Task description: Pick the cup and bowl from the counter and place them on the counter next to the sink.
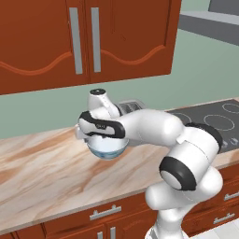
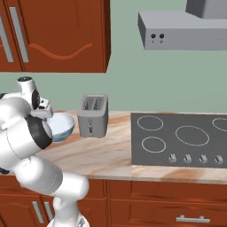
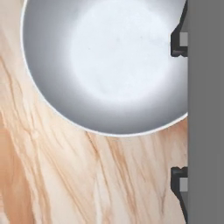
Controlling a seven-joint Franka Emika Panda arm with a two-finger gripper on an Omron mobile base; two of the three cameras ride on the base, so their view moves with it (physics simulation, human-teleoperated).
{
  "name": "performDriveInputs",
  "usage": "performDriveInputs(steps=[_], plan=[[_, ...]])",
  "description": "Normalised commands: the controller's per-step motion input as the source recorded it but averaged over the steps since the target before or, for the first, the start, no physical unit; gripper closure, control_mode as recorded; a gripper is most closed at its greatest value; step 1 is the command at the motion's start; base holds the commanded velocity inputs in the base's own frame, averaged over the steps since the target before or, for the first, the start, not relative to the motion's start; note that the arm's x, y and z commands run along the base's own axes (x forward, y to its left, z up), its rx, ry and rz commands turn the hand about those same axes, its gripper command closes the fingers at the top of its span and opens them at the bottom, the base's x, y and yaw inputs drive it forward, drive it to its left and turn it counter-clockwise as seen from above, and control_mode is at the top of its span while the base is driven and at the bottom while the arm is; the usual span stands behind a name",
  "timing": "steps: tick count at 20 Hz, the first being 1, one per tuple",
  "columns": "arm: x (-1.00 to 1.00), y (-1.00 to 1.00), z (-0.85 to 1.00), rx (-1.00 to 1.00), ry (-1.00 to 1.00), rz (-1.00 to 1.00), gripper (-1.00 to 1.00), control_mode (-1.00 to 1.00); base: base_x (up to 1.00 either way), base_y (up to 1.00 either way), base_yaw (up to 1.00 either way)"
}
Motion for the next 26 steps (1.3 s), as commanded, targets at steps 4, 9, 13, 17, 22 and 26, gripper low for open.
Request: performDriveInputs(steps=[4, 9, 13, 17, 22, 26], plan=[[0.0, 0.11, -0.13, -0.01, -0.06, 0.0, -1.0, -1.0, 0.0, 0.0, 0.0], [0.0, 0.04, -0.26, -0.01, -0.03, 0.0, -1.0, -1.0, 0.0, 0.0, 0.0], [0.0, 0.0, -0.27, -0.01, 0.0, 0.0, -1.0, -1.0, 0.0, 0.0, 0.0], [0.02, 0.0, -0.18, -0.02, 0.0, 0.0, -1.0, -1.0, 0.0, 0.0, 0.0], [0.06, 0.0, 0.0, -0.02, 0.0, 0.0, -1.0, -1.0, 0.0, 0.0, 0.0], [0.03, 0.0, -0.08, -0.03, 0.0, 0.0, -1.0, -1.0, 0.0, 0.0, 0.0]])
